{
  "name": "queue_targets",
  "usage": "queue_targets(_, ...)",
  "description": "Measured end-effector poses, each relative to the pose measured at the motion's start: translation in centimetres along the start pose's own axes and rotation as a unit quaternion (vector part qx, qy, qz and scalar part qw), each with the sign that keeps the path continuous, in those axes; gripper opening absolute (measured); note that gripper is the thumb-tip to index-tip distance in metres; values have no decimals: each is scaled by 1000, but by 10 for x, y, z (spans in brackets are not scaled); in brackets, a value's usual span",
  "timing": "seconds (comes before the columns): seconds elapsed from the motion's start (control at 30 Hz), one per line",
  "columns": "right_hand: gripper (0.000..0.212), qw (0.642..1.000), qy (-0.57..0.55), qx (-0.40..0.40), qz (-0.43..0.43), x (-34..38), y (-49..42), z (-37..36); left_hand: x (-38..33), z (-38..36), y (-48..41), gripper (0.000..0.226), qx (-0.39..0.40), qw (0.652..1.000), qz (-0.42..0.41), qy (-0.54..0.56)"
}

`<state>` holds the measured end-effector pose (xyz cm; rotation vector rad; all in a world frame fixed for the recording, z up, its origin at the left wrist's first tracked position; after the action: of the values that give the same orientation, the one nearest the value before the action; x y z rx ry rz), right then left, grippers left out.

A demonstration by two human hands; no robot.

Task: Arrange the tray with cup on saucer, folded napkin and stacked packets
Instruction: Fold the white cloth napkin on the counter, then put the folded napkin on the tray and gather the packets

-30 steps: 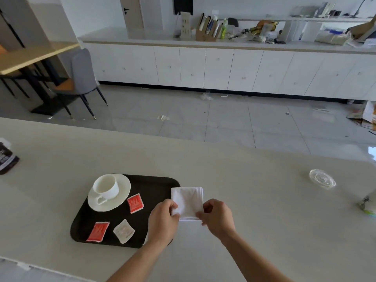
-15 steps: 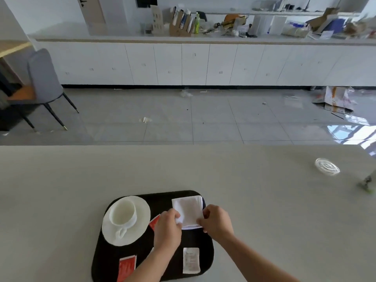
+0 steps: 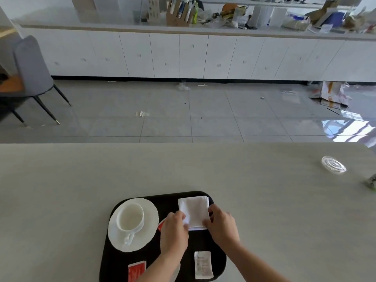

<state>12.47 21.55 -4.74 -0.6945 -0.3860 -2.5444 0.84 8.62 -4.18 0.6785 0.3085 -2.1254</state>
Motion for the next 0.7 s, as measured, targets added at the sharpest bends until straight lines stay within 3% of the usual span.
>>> queue_targets(0.17,20,1000,8,12,0,1,-6,-2,-2,0,2,23,2,1000,-17,-14)
queue_targets(0.27,35,1000,9,18,18,0,-6,-3,-4,3,3,18,-2,997,-44,-58)
queue_targets(0.37,50,995,39,-11,88,3,-3,-2,-8,5,5,15,-27,989,-112,-89)
queue_targets(0.5,38,971,118,-56,199,12,4,-4,-13,4,4,15,-44,979,-188,-64)
queue_targets(0.7,37,958,161,-64,227,4,1,-10,-14,-7,4,22,-3,975,-205,-89)
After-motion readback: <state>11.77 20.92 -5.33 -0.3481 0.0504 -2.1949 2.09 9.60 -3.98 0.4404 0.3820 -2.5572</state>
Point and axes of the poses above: each hand's wrist, its own y-axis away from the middle knuckle, its own z-axis out of the back of the hand, x = y × z, the point moved 7 cm from there along -y, towards the middle knuckle, and after that the axes turned 8 degrees about -x, right-handed, at the moved point
